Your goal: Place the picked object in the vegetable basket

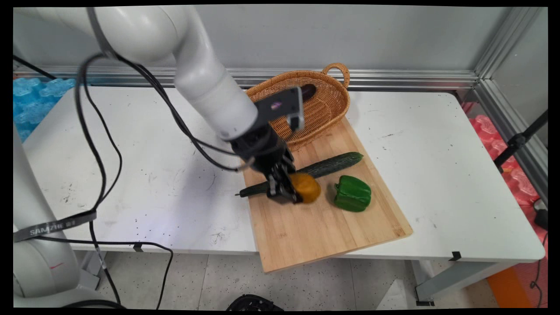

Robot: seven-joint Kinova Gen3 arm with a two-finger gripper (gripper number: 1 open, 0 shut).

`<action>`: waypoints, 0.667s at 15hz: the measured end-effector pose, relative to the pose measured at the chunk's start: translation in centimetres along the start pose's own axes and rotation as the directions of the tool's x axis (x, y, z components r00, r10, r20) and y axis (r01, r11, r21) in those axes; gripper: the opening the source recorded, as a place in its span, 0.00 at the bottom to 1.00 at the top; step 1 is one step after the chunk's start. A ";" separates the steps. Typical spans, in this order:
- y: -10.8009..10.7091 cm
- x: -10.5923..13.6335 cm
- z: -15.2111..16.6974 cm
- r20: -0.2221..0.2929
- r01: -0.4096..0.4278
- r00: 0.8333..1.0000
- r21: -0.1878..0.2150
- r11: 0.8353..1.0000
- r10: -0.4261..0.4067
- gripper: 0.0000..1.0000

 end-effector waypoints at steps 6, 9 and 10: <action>-4.0 -0.4 -5.3 -0.017 0.024 1.000 0.062 0.998 -0.023 0.00; -6.8 -0.3 -7.1 -0.026 0.034 0.999 0.107 0.994 -0.031 0.00; -7.8 -0.1 -7.6 -0.029 0.037 0.999 0.125 0.992 -0.034 0.00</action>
